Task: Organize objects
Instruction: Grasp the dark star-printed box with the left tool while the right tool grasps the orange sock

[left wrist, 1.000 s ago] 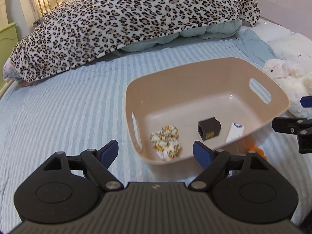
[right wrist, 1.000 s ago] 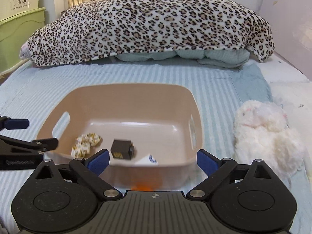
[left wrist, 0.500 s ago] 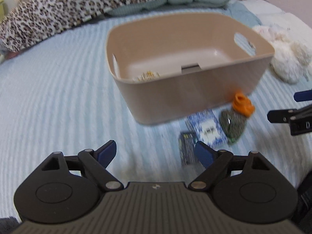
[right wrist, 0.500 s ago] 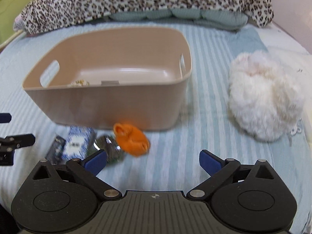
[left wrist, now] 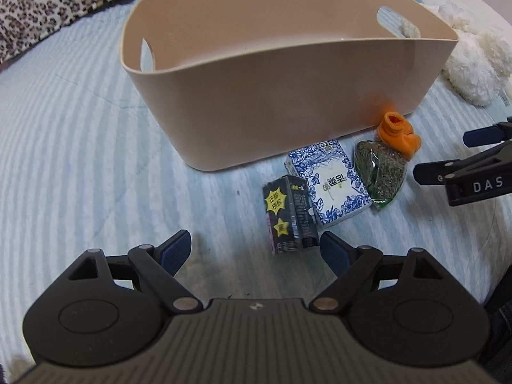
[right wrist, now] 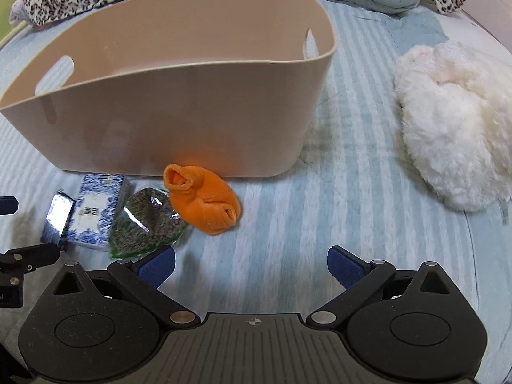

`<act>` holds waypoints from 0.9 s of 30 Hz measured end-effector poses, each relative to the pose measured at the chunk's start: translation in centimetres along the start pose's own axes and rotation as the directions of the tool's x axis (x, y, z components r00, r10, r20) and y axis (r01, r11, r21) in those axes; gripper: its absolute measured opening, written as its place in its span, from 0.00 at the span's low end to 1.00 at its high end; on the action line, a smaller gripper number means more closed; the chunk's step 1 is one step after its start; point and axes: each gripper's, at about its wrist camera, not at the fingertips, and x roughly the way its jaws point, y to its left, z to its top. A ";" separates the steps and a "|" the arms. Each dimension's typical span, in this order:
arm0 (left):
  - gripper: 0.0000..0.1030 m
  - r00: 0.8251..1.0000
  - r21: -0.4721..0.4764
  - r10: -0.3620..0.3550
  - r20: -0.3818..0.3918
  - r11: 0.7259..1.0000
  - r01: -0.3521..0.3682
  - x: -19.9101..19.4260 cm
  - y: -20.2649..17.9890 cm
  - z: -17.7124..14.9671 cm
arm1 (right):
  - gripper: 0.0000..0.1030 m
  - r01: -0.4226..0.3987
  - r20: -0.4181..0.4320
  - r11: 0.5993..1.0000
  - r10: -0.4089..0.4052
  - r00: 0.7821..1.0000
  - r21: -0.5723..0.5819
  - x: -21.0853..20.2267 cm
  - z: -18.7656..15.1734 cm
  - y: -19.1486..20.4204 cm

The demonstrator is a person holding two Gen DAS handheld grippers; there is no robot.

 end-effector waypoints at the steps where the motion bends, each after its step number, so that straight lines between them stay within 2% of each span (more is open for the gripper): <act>1: 0.85 1.000 -0.002 -0.001 -0.005 1.000 0.001 0.2 0.0 0.0 | 1.00 0.005 0.004 1.000 -0.005 1.000 -0.012 0.2 0.1 0.1; 7: 0.81 1.000 -0.021 -0.012 -0.026 1.000 0.011 1.8 0.4 0.4 | 0.99 0.009 0.060 0.999 -0.006 0.998 -0.045 1.0 1.2 0.5; 11: 0.77 0.999 -0.017 -0.030 -0.016 0.999 0.029 2.0 0.5 0.3 | 0.90 -0.014 0.071 0.999 0.017 0.997 -0.045 1.6 1.7 0.9; 17: 0.58 0.999 0.007 -0.049 0.004 0.999 0.049 1.5 0.3 0.0 | 0.75 -0.027 0.099 0.997 0.034 0.995 -0.072 1.3 1.3 1.7; 19: 0.45 0.999 0.009 -0.053 0.006 0.999 0.053 1.3 0.4 0.0 | 0.69 -0.033 0.098 0.997 0.040 0.994 -0.074 1.1 1.2 1.8; 21: 0.35 0.998 0.009 -0.062 0.008 0.998 0.061 1.2 0.6 0.2 | 0.56 -0.052 0.097 0.996 0.059 0.994 -0.070 0.9 1.1 2.0; 22: 0.25 0.998 0.004 -0.061 0.011 0.998 0.061 1.3 0.6 0.0 | 0.53 -0.059 0.098 0.996 0.065 0.993 -0.070 0.8 1.0 1.9; 24: 0.24 0.998 -0.007 -0.061 0.013 0.998 0.061 1.2 0.9 -0.1 | 0.42 -0.070 0.099 0.995 0.077 0.992 -0.076 0.6 0.8 2.0; 25: 0.24 0.998 -0.013 -0.064 0.014 0.998 0.064 1.1 1.0 -0.1 | 0.40 -0.066 0.099 0.995 0.074 0.992 -0.080 0.5 0.8 1.9; 27: 0.24 0.998 -0.021 -0.064 0.014 0.998 0.065 1.0 1.2 -0.2 | 0.26 -0.058 0.098 0.995 0.066 0.993 -0.082 0.4 0.6 1.8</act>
